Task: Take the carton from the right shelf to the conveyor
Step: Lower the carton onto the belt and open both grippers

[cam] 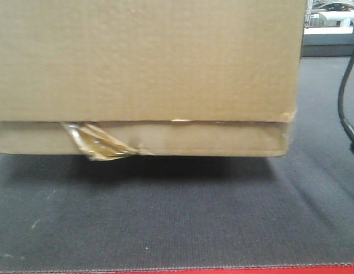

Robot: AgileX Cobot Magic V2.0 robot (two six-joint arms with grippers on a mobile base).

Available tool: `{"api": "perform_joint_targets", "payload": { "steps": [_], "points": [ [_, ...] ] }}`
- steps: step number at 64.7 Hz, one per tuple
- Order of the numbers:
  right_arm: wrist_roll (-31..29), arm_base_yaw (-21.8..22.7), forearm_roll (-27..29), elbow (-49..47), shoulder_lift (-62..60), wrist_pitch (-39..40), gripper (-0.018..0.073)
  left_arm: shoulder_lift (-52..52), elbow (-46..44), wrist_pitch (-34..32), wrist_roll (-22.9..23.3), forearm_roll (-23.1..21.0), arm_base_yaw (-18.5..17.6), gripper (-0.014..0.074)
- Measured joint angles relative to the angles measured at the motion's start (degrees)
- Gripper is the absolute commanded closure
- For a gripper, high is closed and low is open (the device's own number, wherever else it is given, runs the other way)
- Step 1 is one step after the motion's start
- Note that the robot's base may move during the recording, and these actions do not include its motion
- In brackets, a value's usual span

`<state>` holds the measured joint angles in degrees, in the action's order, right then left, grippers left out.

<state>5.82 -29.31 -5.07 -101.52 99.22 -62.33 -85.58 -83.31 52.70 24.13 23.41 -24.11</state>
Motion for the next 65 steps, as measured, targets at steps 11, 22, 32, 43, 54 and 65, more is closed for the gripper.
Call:
{"api": "perform_joint_targets", "payload": {
  "steps": [11,22,32,43,54,65],
  "points": [
    [-0.3,-0.4,1.1,0.0,-0.2,0.7,-0.0009,0.0,-0.8,-1.5,0.0,-2.6,-0.2,0.0014],
    [-0.3,-0.4,1.1,0.0,-3.5,1.5,0.0027,2.1,-3.3,-1.0,0.0,-5.6,-0.2,0.0213],
    [-0.3,2.1,1.3,-0.1,-8.5,1.4,0.0253,6.8,-4.3,-0.6,0.0,-6.3,0.2,0.0494],
    [-0.3,8.9,1.3,-0.2,-12.9,-1.6,0.0637,12.1,-4.4,1.0,-1.9,-6.3,5.5,0.0575],
    [-0.3,14.0,0.9,3.0,-16.3,-1.8,0.0628,15.4,-1.0,2.1,-5.8,-6.9,11.6,0.0575],
    [-0.2,16.3,0.9,12.1,-20.4,1.1,0.0628,17.1,7.1,1.6,-10.1,-11.4,16.5,0.0575]
  ]
}}
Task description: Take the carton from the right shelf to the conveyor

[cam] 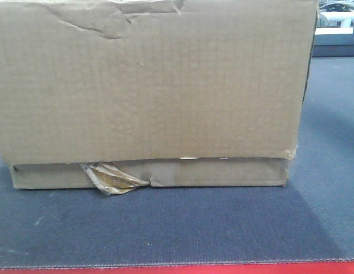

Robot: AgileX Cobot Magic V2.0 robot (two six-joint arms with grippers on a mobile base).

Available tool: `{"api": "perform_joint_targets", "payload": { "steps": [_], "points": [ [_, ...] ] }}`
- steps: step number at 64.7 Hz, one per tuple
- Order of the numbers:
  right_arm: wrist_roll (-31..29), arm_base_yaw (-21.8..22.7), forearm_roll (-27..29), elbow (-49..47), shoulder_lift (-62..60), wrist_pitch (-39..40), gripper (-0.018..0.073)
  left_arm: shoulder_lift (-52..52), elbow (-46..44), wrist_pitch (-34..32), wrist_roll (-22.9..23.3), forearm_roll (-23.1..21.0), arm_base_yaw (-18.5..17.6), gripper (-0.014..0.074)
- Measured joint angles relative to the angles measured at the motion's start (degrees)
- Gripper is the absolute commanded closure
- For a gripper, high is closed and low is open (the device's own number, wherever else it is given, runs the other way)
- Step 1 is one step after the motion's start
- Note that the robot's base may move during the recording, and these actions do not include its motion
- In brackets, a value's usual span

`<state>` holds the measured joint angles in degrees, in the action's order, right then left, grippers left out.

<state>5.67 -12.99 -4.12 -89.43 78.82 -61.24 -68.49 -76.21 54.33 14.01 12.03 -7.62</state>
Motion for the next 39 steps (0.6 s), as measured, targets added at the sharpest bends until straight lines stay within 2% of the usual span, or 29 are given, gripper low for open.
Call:
{"api": "perform_joint_targets", "payload": {
  "steps": [7,23,39],
  "points": [
    [0.0,0.1,0.0,8.8,-3.3,3.8,0.0628,1.2,6.2,-2.0,-1.8,-2.4,1.5,0.0575],
    [0.0,0.1,0.0,29.9,-13.8,15.1,0.0628,8.3,22.8,-11.9,-2.5,-3.4,1.6,0.0575],
    [0.0,0.1,0.0,47.1,-30.2,26.8,0.0628,27.5,38.7,-22.9,-2.8,-3.6,1.6,0.0575]
  ]
}}
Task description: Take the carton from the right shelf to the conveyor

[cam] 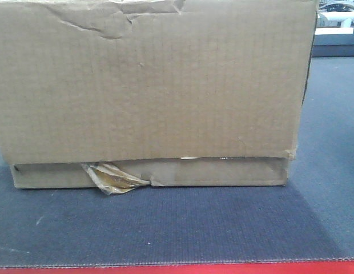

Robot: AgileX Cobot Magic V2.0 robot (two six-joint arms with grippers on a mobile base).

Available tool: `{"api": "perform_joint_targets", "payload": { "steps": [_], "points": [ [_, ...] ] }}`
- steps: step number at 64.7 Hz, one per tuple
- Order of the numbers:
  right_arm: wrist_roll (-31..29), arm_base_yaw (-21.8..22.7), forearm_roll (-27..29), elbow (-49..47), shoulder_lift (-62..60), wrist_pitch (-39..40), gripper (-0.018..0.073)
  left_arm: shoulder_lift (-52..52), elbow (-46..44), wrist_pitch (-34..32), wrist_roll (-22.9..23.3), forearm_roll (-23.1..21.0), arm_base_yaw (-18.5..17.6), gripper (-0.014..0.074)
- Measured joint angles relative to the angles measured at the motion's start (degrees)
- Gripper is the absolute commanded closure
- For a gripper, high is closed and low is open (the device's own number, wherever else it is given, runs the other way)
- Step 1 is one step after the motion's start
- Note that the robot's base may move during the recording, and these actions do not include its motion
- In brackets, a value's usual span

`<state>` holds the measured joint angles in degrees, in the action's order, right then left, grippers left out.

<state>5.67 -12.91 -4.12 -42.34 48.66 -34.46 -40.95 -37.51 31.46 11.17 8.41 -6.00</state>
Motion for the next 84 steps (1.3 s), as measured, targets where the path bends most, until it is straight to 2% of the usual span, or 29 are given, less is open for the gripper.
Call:
{"api": "perform_joint_targets", "payload": {
  "steps": [16,32,47,84],
  "points": [
    [0.0,0.0,0.0,10.2,-19.3,5.2,0.0628,22.2,7.5,-2.3,-0.2,2.4,0.0,0.0575],
    [0.0,0.0,0.0,16.9,-36.6,7.4,0.0628,36.1,11.7,-2.5,-0.4,4.0,0.0,0.0575],
    [0.0,0.0,0.0,21.5,-45.3,10.3,0.0628,39.2,14.2,-2.6,-0.5,4.1,0.0,0.0575],
    [0.0,0.0,0.0,21.7,-45.5,11.4,0.0628,39.2,14.3,-2.6,-0.5,4.1,0.0,0.0575]
  ]
}}
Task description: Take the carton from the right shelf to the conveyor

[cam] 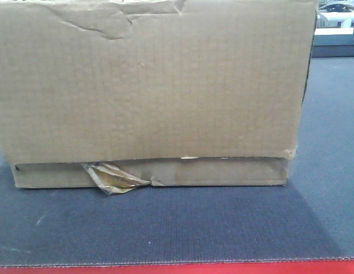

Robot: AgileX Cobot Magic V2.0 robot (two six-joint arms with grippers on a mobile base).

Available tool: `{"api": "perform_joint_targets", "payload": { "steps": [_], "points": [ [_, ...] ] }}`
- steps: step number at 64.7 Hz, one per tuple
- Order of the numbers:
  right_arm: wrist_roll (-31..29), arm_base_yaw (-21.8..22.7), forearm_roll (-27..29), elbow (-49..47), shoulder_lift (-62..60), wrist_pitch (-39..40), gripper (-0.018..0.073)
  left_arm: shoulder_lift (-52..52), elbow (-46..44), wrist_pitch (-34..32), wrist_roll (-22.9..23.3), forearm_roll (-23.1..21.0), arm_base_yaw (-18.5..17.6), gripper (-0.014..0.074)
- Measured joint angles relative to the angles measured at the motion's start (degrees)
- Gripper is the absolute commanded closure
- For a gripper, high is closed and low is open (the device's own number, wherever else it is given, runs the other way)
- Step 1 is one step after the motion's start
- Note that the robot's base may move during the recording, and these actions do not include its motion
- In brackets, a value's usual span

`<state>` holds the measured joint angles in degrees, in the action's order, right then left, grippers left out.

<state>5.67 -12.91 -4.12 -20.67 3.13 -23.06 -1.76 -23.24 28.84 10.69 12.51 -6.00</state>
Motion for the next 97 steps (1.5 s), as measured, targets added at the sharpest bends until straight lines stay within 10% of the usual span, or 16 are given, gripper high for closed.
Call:
{"api": "perform_joint_targets", "payload": {
  "steps": [16,39,58,97],
  "points": [
    [0.0,0.0,0.0,0.0,0.0,0.1,0.0628,0.0,0.1,0.0,-0.2,0.0,0.6,0.0575],
    [0.0,0.0,0.0,0.0,-0.1,0.2,0.0628,1.5,9.0,-8.3,-9.1,-10.2,10.4,0.0575],
    [0.0,0.0,0.0,0.0,-0.1,0.2,0.0628,1.5,22.8,-27.1,-9.2,-10.7,10.6,0.0575],
    [0.0,0.0,0.0,0.0,-0.1,0.2,0.0628,1.5,23.3,-29.1,-9.2,-10.8,10.6,0.0575]
  ]
}}
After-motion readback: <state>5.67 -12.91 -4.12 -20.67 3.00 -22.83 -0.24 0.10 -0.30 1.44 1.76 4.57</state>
